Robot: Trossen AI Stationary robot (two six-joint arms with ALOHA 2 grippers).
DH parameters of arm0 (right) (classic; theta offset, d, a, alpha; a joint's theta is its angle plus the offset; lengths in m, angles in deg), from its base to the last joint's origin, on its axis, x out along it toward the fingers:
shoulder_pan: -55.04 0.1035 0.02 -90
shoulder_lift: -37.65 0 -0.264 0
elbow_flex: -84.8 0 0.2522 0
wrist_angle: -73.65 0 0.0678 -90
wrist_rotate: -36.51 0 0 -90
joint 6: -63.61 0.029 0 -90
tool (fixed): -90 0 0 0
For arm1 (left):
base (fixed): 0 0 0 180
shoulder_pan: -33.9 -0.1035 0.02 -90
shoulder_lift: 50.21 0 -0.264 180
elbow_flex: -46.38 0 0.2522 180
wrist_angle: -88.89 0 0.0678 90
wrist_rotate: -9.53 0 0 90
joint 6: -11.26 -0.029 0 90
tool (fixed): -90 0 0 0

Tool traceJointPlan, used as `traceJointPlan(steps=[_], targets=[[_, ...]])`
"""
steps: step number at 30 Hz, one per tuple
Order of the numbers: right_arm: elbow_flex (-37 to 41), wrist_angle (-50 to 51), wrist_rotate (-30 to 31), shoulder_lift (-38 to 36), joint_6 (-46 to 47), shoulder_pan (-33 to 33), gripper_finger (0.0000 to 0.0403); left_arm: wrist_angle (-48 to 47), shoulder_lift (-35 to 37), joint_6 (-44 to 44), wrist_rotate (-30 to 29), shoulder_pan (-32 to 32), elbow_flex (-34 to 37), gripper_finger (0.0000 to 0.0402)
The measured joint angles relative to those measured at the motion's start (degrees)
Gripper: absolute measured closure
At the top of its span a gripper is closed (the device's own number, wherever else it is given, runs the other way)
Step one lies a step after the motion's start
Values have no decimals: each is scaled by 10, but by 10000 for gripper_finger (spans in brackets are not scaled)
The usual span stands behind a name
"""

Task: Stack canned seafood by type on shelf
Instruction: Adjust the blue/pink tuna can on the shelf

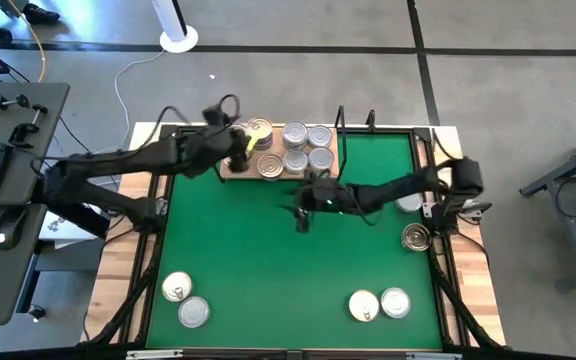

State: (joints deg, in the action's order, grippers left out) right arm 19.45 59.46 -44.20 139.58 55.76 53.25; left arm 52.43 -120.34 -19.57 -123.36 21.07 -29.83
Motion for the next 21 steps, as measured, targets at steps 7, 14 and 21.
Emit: traceJointPlan(steps=[7, 14, 21], targets=[[-115, 93, -12, 90, -12, -43, 308, -97, 90, 179, 4, 111, 0, 103], [-204, 139, -5, 148, -19, -71, 372, -136, 106, 247, 5, 182, 0, 103], [-262, 137, -14, 190, -32, -86, 398, -139, 97, 266, 4, 219, 0, 103]])
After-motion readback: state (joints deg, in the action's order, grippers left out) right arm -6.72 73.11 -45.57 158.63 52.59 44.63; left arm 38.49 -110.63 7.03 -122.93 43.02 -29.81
